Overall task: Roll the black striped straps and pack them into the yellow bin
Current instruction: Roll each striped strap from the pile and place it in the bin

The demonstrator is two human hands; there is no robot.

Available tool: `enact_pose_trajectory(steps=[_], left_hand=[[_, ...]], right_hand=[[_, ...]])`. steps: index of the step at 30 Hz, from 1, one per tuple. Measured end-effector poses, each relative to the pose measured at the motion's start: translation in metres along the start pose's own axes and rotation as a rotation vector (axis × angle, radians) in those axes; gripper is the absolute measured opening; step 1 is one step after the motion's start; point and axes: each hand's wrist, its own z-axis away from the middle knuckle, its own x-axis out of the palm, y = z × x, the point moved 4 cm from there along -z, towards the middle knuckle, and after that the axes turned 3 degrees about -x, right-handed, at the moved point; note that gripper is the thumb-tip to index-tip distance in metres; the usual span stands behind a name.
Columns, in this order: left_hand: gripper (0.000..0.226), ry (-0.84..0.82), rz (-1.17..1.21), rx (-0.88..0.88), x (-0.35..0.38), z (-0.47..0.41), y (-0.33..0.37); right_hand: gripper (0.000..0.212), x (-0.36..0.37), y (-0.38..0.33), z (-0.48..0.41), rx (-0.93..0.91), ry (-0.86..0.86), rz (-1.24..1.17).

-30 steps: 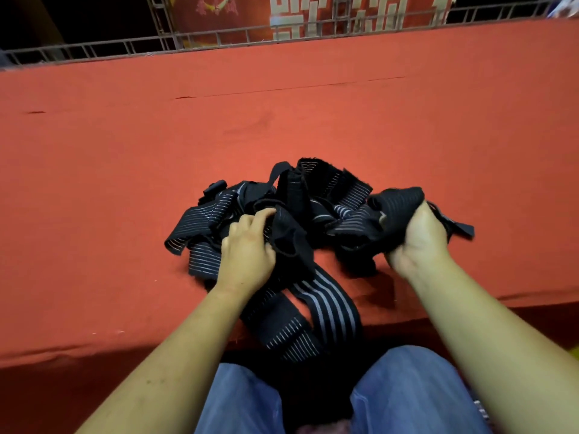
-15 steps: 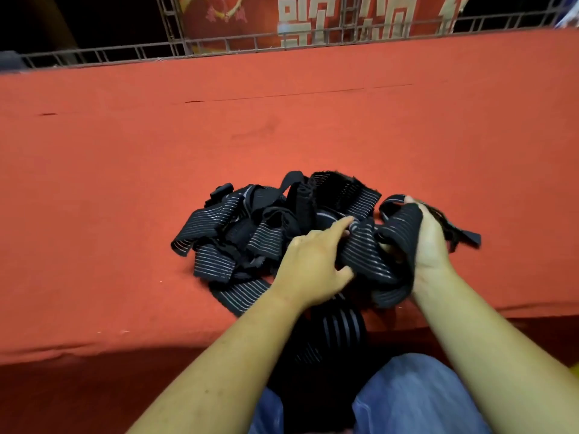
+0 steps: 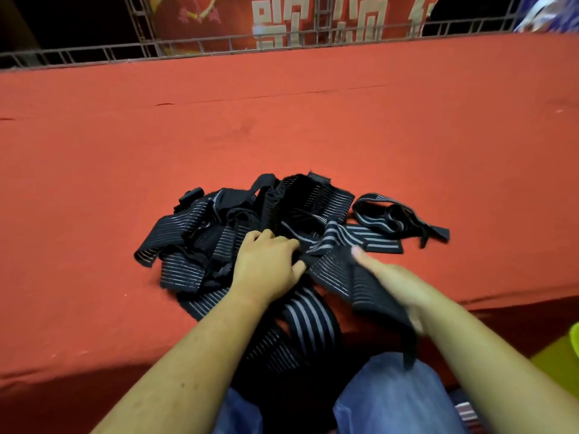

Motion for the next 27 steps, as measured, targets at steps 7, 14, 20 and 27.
enact_pose_trajectory(steps=[7,14,20,27], left_hand=[[0.071,0.002,-0.001,0.079,-0.005,0.01,0.002],[0.062,0.068,0.154,0.381,-0.02,0.012,0.034],[0.024,0.088,0.032,0.148,0.003,0.005,0.004],[0.021,0.136,0.058,0.055,0.008,0.013,-0.009]], right_hand=[[0.02,0.023,0.005,-0.015,-0.254,0.154,0.231],[0.022,0.033,0.008,-0.019,-0.379,0.177,0.259],[0.03,0.021,0.01,-0.016,-0.478,0.268,0.265],[0.023,-0.014,0.019,-0.018,-0.413,0.468,0.017]])
